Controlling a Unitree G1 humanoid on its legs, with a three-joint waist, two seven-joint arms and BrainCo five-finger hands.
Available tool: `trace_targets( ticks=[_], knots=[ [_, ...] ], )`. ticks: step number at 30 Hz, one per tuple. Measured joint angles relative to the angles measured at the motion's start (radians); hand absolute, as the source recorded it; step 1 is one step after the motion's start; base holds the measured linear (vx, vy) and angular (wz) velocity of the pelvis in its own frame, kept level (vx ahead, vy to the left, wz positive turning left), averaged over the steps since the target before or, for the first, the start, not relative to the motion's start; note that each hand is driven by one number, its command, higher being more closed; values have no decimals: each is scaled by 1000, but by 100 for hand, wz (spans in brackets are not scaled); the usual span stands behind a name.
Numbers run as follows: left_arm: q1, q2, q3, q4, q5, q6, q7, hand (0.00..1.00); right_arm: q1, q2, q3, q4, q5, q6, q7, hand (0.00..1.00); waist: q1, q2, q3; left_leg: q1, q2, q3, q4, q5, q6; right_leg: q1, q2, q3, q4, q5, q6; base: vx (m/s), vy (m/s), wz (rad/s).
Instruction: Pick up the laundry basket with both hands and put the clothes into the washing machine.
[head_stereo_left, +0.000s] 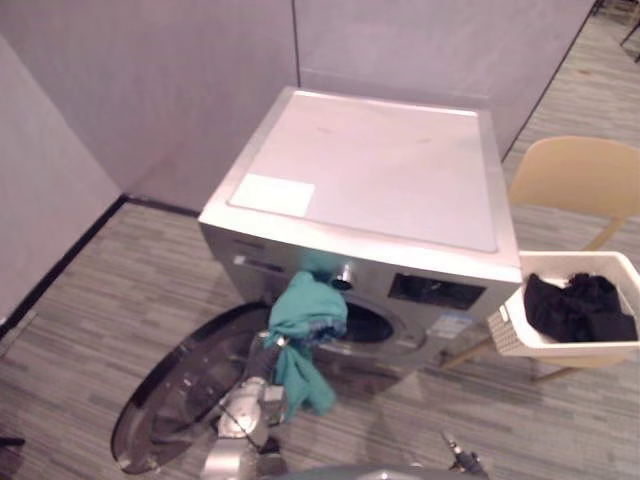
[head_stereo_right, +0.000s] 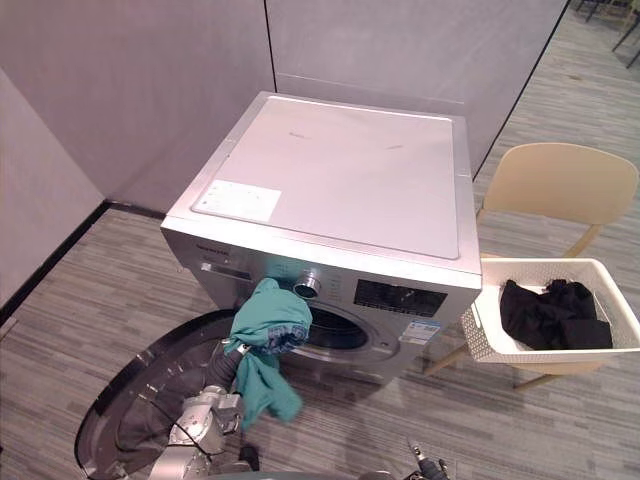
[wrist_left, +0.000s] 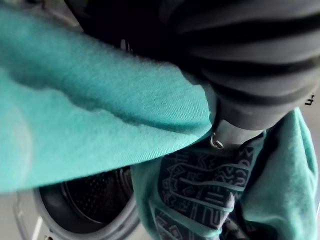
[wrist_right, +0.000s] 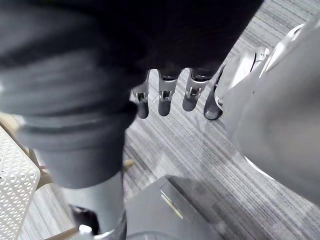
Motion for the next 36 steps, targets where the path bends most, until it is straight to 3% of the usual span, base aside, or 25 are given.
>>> trace_targets(
  ticks=[3, 4, 7, 9, 10, 12, 13, 16, 21, 23, 27, 33, 36],
  knots=[
    [-38, 17, -7, 16, 0, -13, 0, 100, -40, -4, 12, 3, -1, -1, 1, 0, -3, 6, 5, -62, -1, 31, 25, -1, 6, -72, -7, -2, -5, 39, 16, -34, 86, -42],
    [-74, 16, -11, 21, 0, -14, 1, 100, -63, -11, 12, 3, 0, -2, 2, 0, -6, -1, 29, -110, 3, 26, 67, -6, 14, -100, -7, -4, -3, 39, 16, -114, -7, -9],
    [-176, -20, -29, 55, 0, -22, 10, 100, -88, -32, 25, -48, 4, -3, -2, 0, -1, 31, 142, -208, 38, 14, 191, -16, 24, -167, 23, -7, 70, 27, 32, -203, -33, -5],
    [-209, -45, -32, 78, -1, -25, 41, 100, -85, -29, 43, -119, 29, -7, -2, 0, -2, 35, 178, -272, 70, 16, 281, -50, 33, -243, 53, -8, 184, -13, 42, -262, -39, -12],
    [-230, -53, -35, 90, 0, -28, 56, 100, -82, -27, 64, -150, 48, -14, -4, 0, -3, 27, 192, -307, 84, 14, 325, -93, 29, -285, 61, -11, 246, -56, 43, -207, -36, -11],
    [-296, -63, -39, 137, 0, -34, 75, 100, -88, -19, 118, -212, 68, -27, -4, 0, 5, -26, 232, -410, 96, 11, 462, -146, 22, -387, 55, -6, 369, -186, 40, -287, -69, -16],
    [-322, -67, -35, 152, 1, -33, 90, 100, -100, -20, 141, -241, 79, -34, -6, 0, 1, -24, 249, -471, 113, 1, 506, -152, 17, -447, 73, -3, 427, -208, 48, -348, -69, -18],
    [-445, -87, 35, 251, 0, -30, 155, 100, -133, -6, 182, -314, 90, -50, -15, 0, 1, -46, 309, -610, 157, 13, 580, -148, 12, -614, 101, 9, 539, -220, 37, -255, -50, -18],
    [-629, -82, 169, 319, -63, -32, 250, 100, -134, 9, 213, -423, 118, -86, -46, 0, 1, -70, 351, -780, 228, 15, 705, -158, 19, -795, 165, 56, 641, -217, 36, -105, 5, -48],
    [-782, -39, 251, 374, -129, -34, 285, 100, -130, 14, 216, -442, 135, -104, -47, 0, -2, -86, 368, -862, 266, 13, 762, -171, 27, -875, 202, 78, 670, -204, 35, -48, 31, -53],
    [-1016, 61, 303, 429, -197, -33, 310, 100, -115, 20, 216, -457, 140, -117, -46, 0, -18, -104, 388, -968, 306, 15, 805, -174, 39, -979, 236, 96, 673, -173, 43, -6, 56, -52],
    [-1314, 239, 288, 430, -196, -30, 312, 100, -116, 41, 211, -460, 159, -118, -20, 0, -29, -120, 400, -1017, 390, 59, 825, -207, 48, -1019, 294, 138, 562, -97, 45, 21, 105, -58],
    [-1458, 321, 233, 429, -163, -11, 310, 100, -115, 49, 205, -460, 175, -118, 7, 0, -35, -120, 400, -1022, 405, 71, 816, -210, 50, -1020, 298, 143, 512, -70, 45, 15, 107, -40]
  ],
)
